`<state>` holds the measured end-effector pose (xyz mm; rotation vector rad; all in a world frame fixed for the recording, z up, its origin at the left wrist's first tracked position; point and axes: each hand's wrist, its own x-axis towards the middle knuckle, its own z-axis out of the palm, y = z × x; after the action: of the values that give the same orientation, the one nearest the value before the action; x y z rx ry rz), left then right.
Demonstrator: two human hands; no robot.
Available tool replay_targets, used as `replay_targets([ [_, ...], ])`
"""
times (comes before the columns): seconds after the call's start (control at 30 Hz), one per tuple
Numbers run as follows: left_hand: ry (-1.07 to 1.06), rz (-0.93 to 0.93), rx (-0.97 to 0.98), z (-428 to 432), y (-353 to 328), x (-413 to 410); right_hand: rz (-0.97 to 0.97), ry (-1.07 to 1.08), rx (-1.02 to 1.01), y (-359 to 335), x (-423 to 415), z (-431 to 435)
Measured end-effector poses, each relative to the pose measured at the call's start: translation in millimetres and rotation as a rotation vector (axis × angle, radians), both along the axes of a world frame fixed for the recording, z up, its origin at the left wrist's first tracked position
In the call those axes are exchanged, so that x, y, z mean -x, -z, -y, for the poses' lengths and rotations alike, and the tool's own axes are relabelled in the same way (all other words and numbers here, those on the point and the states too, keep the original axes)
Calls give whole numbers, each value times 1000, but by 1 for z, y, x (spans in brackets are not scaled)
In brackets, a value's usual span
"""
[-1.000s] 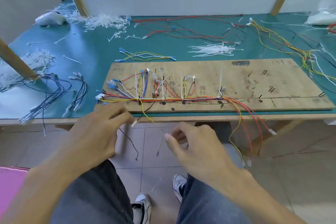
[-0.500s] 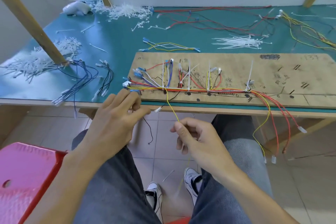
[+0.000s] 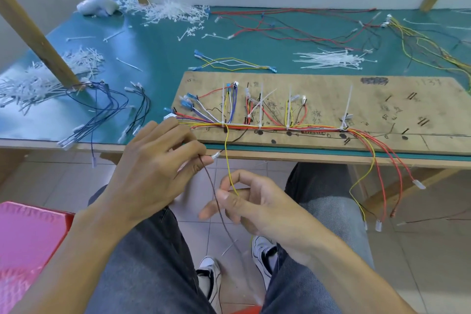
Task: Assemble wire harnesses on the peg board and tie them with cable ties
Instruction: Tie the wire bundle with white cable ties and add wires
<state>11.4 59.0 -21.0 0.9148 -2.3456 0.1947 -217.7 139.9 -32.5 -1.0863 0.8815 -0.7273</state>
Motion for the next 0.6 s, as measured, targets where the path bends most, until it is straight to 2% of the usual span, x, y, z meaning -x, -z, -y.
replay_targets([
  [0.17, 56, 13, -199, -2, -25, 19, 96, 27, -17, -11, 13, -1],
  [0.4, 273, 58, -578, 6, -49, 61, -188, 126, 86, -38, 62, 10],
  [0.5, 248, -41, -723, 15, -52, 77, -313, 174, 126, -53, 90, 18],
  [0.6, 194, -185, -739, 20, -49, 87, -387, 248, 160, -65, 117, 25],
])
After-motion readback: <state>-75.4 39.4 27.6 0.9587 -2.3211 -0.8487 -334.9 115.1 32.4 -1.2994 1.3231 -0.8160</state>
